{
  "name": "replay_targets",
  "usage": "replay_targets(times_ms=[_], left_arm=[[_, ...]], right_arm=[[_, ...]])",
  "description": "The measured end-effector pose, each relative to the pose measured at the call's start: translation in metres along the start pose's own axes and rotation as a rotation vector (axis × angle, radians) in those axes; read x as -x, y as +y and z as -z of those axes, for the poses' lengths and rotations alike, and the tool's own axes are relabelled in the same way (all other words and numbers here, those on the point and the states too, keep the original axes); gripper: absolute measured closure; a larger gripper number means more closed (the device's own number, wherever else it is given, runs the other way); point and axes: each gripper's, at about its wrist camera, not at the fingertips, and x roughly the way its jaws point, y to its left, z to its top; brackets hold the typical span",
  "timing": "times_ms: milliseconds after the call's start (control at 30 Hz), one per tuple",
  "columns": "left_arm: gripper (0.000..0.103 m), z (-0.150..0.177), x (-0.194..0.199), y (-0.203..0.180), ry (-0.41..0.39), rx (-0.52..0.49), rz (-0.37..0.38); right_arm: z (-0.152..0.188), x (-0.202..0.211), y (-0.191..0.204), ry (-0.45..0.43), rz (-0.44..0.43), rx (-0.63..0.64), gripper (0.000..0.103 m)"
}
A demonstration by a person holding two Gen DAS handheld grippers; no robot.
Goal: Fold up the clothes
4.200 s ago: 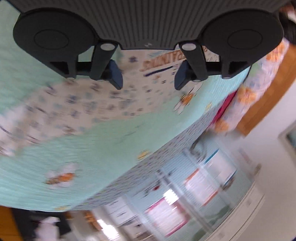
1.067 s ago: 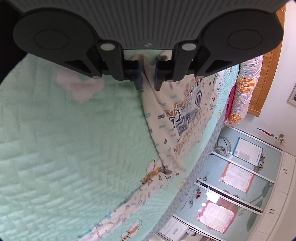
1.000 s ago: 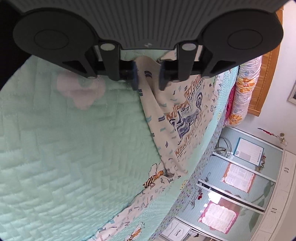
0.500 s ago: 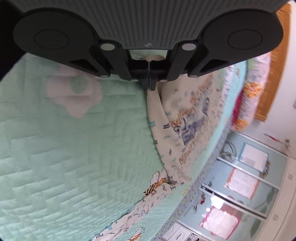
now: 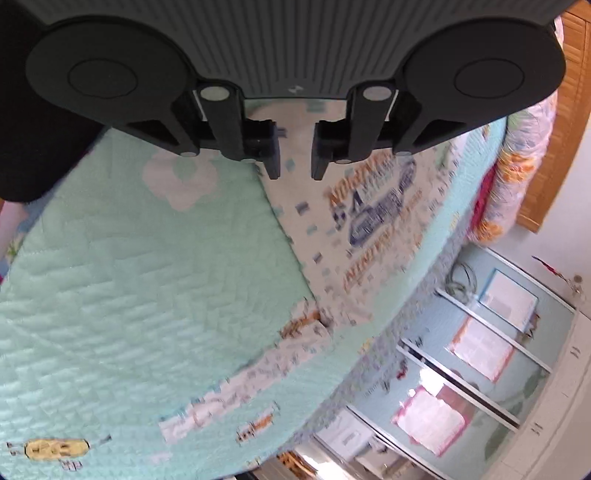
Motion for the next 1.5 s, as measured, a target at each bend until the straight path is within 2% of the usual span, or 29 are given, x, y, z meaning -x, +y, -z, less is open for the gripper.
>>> replay_targets(times_ms=[33, 67, 133, 333, 433, 533, 733, 800, 900, 1200, 1267, 1333, 1400, 1433, 1467, 1500], left_arm=[[0.036, -0.003, -0.002, -0.004, 0.001, -0.003, -0.001], [0.035, -0.005, -0.003, -0.007, 0.0, -0.004, -0.003], [0.031, -0.008, -0.007, -0.012, -0.002, -0.007, -0.019], [0.031, -0.012, -0.017, -0.019, 0.016, -0.027, -0.059], [0.031, -0.012, -0.02, -0.023, 0.012, -0.056, -0.092], [0.031, -0.013, -0.023, -0.032, -0.004, -0.113, -0.155], [0.031, -0.008, -0.038, -0.059, -0.011, -0.314, -0.262], [0.031, -0.009, -0.05, -0.06, 0.013, -0.34, -0.313], [0.031, -0.009, -0.061, -0.055, 0.045, -0.351, -0.338], [0.019, 0.004, -0.07, -0.064, 0.071, -0.444, -0.379], [0.016, 0.008, -0.074, -0.067, 0.082, -0.475, -0.392], [0.008, 0.013, -0.078, -0.069, 0.095, -0.507, -0.391], [0.008, 0.019, -0.08, -0.072, 0.107, -0.539, -0.388], [0.011, 0.023, -0.08, -0.073, 0.112, -0.559, -0.382], [0.019, 0.027, -0.08, -0.074, 0.117, -0.579, -0.373], [0.045, 0.031, -0.079, -0.076, 0.122, -0.598, -0.376]], right_arm=[[-0.001, 0.001, 0.005, -0.01, -0.006, 0.018, 0.075], [-0.002, 0.002, 0.01, -0.016, -0.015, 0.034, 0.064], [-0.002, -0.001, 0.018, -0.015, -0.029, 0.058, 0.05], [0.009, -0.022, 0.043, 0.048, -0.041, 0.109, 0.049], [0.014, -0.031, 0.053, 0.069, -0.039, 0.138, 0.044], [0.017, -0.034, 0.055, 0.077, -0.032, 0.151, 0.043], [0.022, -0.038, 0.059, 0.091, -0.015, 0.169, 0.042], [0.021, -0.04, 0.057, 0.091, -0.008, 0.167, 0.042], [0.017, -0.043, 0.053, 0.084, 0.008, 0.159, 0.042], [0.015, -0.048, 0.022, 0.097, 0.072, 0.07, 0.042], [0.015, -0.048, 0.018, 0.097, 0.064, 0.071, 0.042], [0.017, -0.049, 0.018, 0.101, 0.063, 0.093, 0.042], [0.018, -0.049, 0.019, 0.104, 0.065, 0.12, 0.042], [0.02, -0.049, 0.021, 0.106, 0.073, 0.142, 0.042], [0.021, -0.05, 0.024, 0.109, 0.083, 0.165, 0.048], [0.022, -0.05, 0.026, 0.114, 0.104, 0.194, 0.058]])
